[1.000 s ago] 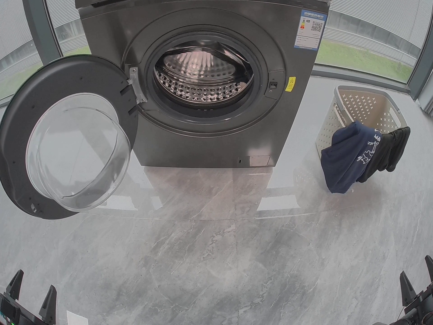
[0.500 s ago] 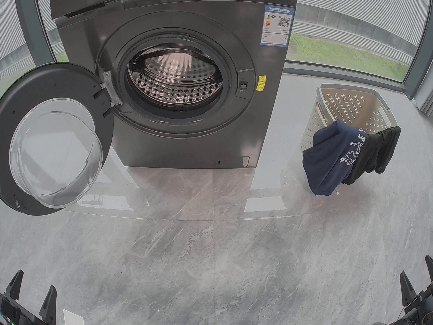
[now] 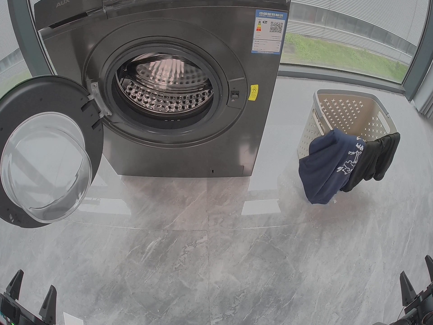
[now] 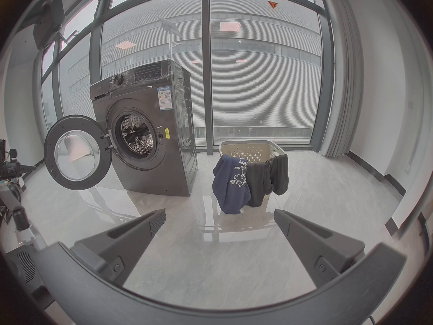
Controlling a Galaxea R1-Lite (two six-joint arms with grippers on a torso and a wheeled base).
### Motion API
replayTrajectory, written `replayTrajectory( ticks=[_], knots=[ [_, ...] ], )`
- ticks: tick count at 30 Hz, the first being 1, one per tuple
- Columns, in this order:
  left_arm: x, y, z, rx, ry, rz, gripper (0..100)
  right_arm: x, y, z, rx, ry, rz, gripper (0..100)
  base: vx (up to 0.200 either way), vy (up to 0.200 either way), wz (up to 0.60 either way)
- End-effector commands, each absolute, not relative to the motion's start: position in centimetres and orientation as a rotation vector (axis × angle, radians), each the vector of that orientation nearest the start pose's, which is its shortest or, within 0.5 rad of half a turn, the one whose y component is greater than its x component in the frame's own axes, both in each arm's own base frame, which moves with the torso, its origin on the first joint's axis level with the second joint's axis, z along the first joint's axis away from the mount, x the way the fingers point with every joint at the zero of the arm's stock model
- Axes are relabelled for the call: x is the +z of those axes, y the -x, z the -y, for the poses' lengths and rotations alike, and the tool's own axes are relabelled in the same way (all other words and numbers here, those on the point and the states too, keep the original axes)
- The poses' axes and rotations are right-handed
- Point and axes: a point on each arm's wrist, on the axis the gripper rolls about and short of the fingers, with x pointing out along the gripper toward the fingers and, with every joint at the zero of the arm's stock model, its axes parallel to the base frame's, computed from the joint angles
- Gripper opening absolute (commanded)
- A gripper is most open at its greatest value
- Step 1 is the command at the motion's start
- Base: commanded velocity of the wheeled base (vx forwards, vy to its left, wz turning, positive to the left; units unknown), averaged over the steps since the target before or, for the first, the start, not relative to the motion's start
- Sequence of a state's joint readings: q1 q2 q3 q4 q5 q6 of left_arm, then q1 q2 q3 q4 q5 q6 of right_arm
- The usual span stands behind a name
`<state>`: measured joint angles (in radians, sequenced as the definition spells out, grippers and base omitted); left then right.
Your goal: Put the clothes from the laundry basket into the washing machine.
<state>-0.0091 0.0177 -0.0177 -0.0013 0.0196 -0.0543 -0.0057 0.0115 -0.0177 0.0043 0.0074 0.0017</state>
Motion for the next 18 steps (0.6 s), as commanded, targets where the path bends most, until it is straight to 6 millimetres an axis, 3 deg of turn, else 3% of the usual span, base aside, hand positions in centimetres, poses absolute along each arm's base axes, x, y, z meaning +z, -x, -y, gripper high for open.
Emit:
replayTrajectory(
  ticks=[1,5,18],
  knots=[
    [7.65,2.15,-0.06,0.011,0.055,-0.015,100,7.50,2.28,-0.03,0.002,-0.002,-0.005,100,0.000,0.000,0.00],
    [7.65,2.15,-0.06,0.011,0.053,-0.015,100,7.50,2.28,-0.03,0.002,-0.002,-0.005,100,0.000,0.000,0.00],
    [7.65,2.14,-0.06,0.011,0.053,-0.017,100,7.50,2.28,-0.03,0.002,-0.002,-0.005,100,0.000,-0.200,0.00]
  ],
)
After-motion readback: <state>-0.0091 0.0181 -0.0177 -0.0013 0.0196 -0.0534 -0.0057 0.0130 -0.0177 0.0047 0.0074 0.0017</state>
